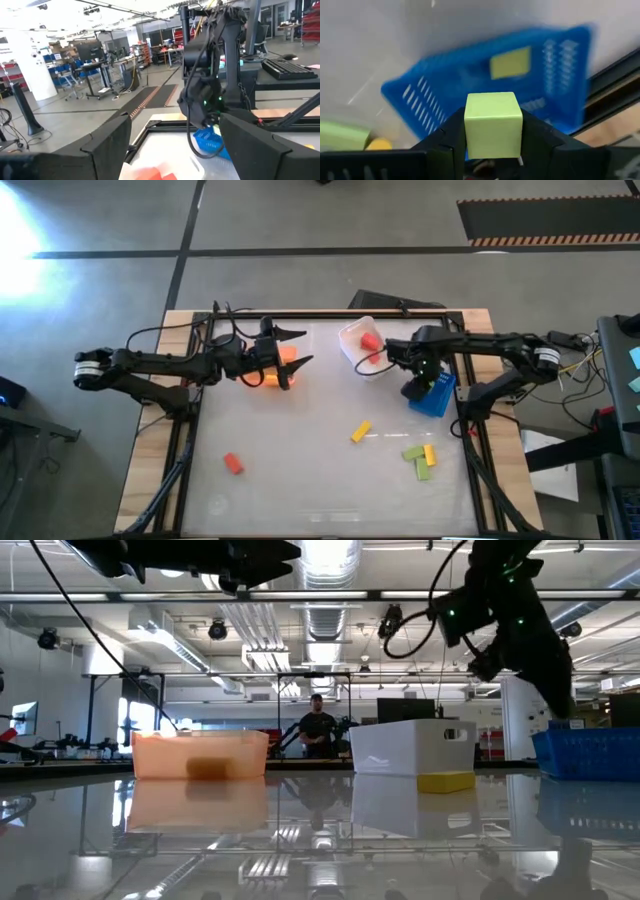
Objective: Sort & place blocks by color
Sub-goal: Put the green block into the blue bin
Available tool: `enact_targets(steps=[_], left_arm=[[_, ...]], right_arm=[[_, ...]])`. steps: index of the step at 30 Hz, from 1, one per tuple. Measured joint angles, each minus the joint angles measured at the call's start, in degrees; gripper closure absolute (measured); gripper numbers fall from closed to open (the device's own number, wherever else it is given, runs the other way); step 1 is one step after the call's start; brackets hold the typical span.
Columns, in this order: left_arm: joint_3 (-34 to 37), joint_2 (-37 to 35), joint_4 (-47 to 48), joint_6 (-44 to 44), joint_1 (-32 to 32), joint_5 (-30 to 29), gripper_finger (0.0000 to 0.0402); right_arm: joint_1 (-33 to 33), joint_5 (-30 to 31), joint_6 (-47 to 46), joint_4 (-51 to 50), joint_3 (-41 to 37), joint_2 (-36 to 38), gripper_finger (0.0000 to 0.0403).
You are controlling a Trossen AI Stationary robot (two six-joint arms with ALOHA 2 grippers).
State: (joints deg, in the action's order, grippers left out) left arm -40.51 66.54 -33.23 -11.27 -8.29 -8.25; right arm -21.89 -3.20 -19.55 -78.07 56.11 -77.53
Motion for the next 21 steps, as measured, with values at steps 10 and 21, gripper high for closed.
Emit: enact_targets(steps=[10,21], left_arm=[[0.0,0.0,0.9,0.0,0.0,0.0,0.0118],[0.0,0.0,0.9,0.0,0.0,-0.1,0.0118]], right_arm=[[0.0,-4.3,0.0,2.7,-7.5,0.2,0.0279],[0.0,-3.7,0.0,10.3,-12.8,1.3,0.0279]])
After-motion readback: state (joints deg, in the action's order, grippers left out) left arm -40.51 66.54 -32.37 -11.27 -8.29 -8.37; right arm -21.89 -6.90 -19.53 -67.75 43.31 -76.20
